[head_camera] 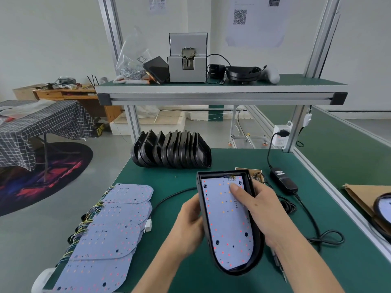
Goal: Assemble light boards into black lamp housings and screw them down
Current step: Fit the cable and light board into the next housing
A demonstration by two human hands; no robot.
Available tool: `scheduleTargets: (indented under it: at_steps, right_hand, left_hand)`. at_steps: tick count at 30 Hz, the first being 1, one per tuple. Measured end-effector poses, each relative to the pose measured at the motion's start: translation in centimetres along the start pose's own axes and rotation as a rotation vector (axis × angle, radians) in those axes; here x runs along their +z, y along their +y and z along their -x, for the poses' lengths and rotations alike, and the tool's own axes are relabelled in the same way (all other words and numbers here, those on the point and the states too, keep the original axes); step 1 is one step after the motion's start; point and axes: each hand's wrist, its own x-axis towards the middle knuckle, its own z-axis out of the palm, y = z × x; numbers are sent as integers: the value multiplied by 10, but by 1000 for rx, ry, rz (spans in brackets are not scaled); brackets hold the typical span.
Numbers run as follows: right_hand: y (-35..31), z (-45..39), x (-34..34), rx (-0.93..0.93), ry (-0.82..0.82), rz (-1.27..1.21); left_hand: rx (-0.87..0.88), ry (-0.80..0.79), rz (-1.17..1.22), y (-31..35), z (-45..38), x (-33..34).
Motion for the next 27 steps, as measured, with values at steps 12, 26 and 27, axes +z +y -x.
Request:
scheduleTargets:
  at_steps: [12, 26, 27]
  right_hand:
    - [-7, 15, -10, 72, -53, -158]
    - [28, 12, -32, 28, 75, -405]
    - [33, 11, -33, 27, 54, -431]
  left_hand:
    - [206, 141, -332, -9, -22, -2]
    - [94, 60, 213, 32, -20, -5]
    - [115, 66, 205, 40, -23, -7]
